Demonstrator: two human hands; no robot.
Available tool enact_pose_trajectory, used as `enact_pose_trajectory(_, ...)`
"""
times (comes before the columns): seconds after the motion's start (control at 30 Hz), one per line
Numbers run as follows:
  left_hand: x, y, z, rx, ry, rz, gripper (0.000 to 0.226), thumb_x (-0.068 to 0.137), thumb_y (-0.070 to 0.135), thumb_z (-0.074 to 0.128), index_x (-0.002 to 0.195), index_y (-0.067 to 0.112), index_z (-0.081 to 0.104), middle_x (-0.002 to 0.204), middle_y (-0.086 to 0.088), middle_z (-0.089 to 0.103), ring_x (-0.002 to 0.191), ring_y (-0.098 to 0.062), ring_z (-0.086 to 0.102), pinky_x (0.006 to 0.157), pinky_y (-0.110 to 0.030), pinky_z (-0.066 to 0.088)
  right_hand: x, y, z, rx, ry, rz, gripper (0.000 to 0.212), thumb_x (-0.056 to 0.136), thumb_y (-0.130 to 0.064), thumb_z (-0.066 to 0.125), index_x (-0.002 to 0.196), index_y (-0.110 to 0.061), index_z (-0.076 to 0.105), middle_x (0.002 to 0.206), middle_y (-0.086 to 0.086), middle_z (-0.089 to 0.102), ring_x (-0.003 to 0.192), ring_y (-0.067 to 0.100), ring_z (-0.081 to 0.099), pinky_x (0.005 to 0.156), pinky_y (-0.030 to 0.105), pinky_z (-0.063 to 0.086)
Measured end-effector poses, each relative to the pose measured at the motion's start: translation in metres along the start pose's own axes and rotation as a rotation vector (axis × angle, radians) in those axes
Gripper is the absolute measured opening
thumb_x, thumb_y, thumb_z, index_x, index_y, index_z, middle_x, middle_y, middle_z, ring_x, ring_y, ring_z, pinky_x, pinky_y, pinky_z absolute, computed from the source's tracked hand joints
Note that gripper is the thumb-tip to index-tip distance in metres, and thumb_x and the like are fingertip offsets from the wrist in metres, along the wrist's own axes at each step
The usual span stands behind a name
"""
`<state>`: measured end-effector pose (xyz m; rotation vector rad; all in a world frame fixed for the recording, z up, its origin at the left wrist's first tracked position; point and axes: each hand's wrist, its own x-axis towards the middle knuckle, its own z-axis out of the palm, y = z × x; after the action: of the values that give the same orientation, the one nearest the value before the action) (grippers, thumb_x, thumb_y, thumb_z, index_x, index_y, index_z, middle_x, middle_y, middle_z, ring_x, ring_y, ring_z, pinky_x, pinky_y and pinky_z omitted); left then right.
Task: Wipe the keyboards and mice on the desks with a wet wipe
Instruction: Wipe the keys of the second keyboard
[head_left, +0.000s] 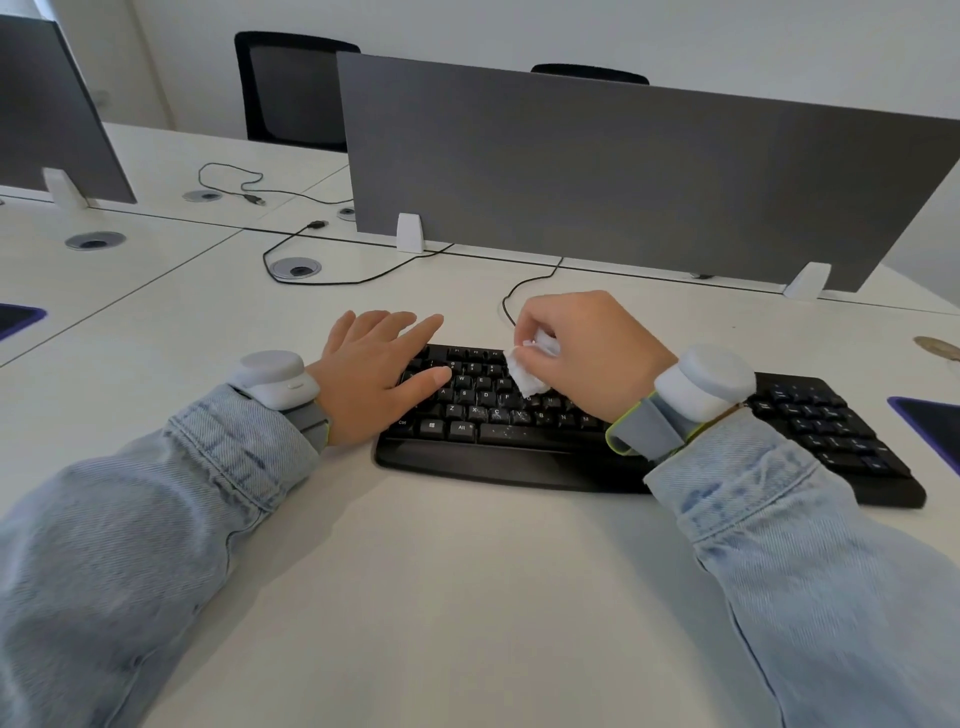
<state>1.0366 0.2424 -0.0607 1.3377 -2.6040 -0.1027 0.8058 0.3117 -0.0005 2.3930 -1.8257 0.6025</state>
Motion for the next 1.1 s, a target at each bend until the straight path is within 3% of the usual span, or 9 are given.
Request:
enact_pose_trajectory(0.1,0.001,0.000,0.000,-0.005,-0.007,-0.005,0.098,0.076,0.079,0.001,0.161,0.032,0.013,0.162,0.000,0.025,0.152,-0.023,0.011,0.124,-0.050,-0.001,-0.003,-0.005,0.005,0.059,-0.127,-0.058,0.006,0.088,-0.028,0.061,0.088,-0.024,0.066,0.072,-0.016,0.051,0.068,0.001,0.047,0.060,0.020,0.035)
enact_pose_trajectory(0.2,0.001,-0.001,0.000,0.002,0.001,-0.002,0.097,0.076,0.079,0.001,0.160,0.032,0.014,0.162,0.000,0.026,0.151,-0.024,0.012,0.124,-0.050,-0.001,-0.004,-0.007,0.009,0.071,-0.216,-0.082,0.005,0.087,-0.031,0.063,0.089,-0.027,0.065,0.076,-0.015,0.054,0.069,0.000,0.048,0.060,0.016,0.036)
enact_pose_trajectory(0.43,0.000,0.001,0.000,-0.005,0.005,-0.002,0.098,0.076,0.078,0.001,0.160,0.031,0.014,0.162,-0.001,0.026,0.151,-0.023,0.012,0.124,-0.049,-0.001,-0.002,-0.006,0.010,0.004,-0.196,-0.033,0.007,0.087,-0.028,0.062,0.093,-0.026,0.061,0.071,-0.017,0.044,0.073,0.008,0.043,0.057,0.017,0.030)
enact_pose_trajectory(0.6,0.001,0.000,0.002,-0.008,0.019,0.002,0.097,0.077,0.079,0.002,0.160,0.031,0.015,0.161,-0.001,0.029,0.150,-0.025,0.015,0.124,-0.049,0.002,-0.001,-0.011,0.019,0.031,-0.174,0.026,0.007,0.089,-0.024,0.054,0.094,-0.022,0.058,0.079,-0.012,0.049,0.081,0.015,0.050,0.060,0.026,0.035)
enact_pose_trajectory(0.9,0.001,0.000,0.002,-0.050,-0.027,0.011,0.097,0.078,0.080,0.004,0.161,0.030,0.013,0.148,0.008,0.041,0.146,-0.020,0.021,0.124,-0.051,0.002,0.006,-0.016,0.026,-0.036,-0.107,0.157,0.004,0.090,-0.029,0.051,0.086,-0.027,0.052,0.095,-0.006,0.059,0.093,0.024,0.053,0.084,0.037,0.036)
enact_pose_trajectory(1.1,0.001,0.005,0.000,-0.017,-0.020,0.000,0.109,0.071,0.091,0.002,0.161,0.029,0.014,0.144,0.005,0.043,0.146,-0.019,0.022,0.124,-0.052,0.002,0.002,-0.014,0.016,-0.020,-0.199,0.145,0.004,0.086,-0.033,0.056,0.085,-0.029,0.055,0.081,-0.013,0.049,0.089,0.020,0.053,0.085,0.038,0.036)
